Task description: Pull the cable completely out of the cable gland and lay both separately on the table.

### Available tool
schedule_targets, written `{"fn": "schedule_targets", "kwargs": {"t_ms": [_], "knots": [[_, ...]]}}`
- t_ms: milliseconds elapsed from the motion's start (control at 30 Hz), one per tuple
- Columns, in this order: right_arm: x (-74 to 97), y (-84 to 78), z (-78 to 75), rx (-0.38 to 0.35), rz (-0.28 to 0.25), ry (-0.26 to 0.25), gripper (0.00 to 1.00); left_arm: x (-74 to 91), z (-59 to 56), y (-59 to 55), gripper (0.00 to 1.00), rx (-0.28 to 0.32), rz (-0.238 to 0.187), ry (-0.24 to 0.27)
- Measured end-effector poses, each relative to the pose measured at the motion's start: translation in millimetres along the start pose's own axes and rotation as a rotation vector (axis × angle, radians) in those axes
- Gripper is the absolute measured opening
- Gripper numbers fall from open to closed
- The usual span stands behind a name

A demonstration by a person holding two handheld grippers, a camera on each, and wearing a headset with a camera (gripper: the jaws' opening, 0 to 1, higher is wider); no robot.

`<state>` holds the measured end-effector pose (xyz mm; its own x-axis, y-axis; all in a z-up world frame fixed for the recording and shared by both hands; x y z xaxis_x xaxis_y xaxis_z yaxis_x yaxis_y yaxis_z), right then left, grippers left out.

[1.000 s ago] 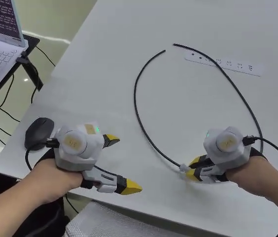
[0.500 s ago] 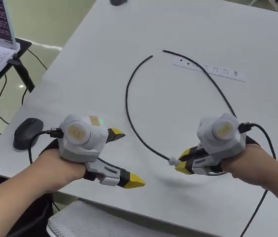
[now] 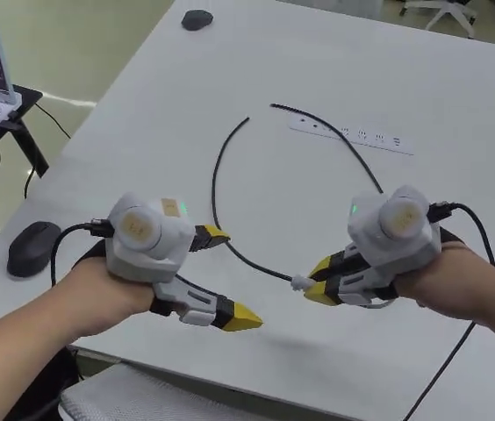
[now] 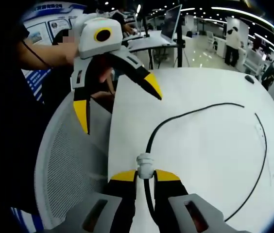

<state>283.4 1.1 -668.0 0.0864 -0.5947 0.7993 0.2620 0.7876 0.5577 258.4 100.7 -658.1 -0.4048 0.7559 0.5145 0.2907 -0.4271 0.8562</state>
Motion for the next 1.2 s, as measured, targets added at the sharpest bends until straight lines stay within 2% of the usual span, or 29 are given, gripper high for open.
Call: {"fn": "schedule_targets", "kwargs": {"t_ms": [267, 400, 500, 767, 867, 967, 1033, 1200], "knots": [[10.8, 10.6, 8.4, 0.059, 0.039, 0.018, 0.08, -0.7, -1.9, 20.7, 0.79, -0.026, -0.025, -0.018], [15.9, 17.0, 15.4, 0.081, 0.031, 0.037, 0.08, -2.7, -3.8, 27.8, 0.76, -0.023, -0.051, -0.033], [17.7, 20.2, 19.2, 0.083, 0.014, 0.045, 0.08, -5.8, -5.7, 29.3, 0.74, -0.024, -0.061, -0.051], [17.3, 15.9, 22.6, 0.074, -0.002, 0.059, 0.07, -14.1, -12.1, 34.6, 0.67, -0.025, -0.093, -0.101], [19.2, 15.6, 23.6, 0.072, -0.024, 0.067, 0.07, -17.9, -12.0, 34.1, 0.63, -0.023, -0.099, -0.115], [19.2, 15.5, 24.5, 0.080, -0.033, 0.070, 0.07, -23.6, -14.8, 31.7, 0.57, -0.018, -0.100, -0.155], [18.7, 14.6, 25.5, 0.098, -0.033, 0.072, 0.07, -26.5, -17.2, 29.2, 0.54, -0.049, -0.086, -0.174], [20.1, 16.7, 27.4, 0.114, -0.056, 0.081, 0.07, -32.2, -20.2, 29.0, 0.49, -0.058, -0.086, -0.197]]}}
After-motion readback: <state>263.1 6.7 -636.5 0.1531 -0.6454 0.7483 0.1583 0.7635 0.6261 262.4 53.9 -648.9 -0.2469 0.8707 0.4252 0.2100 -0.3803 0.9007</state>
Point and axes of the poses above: the centre of the closed fingertips' face, and the gripper's own axes: x roughly backward along the fingers, z roughly to its left, y roughly out of its top, the point moved 3 cm from there along x, roughly backward along the fingers, and after that the axes turned 9 degrees about -x, right-handed, at the moved point
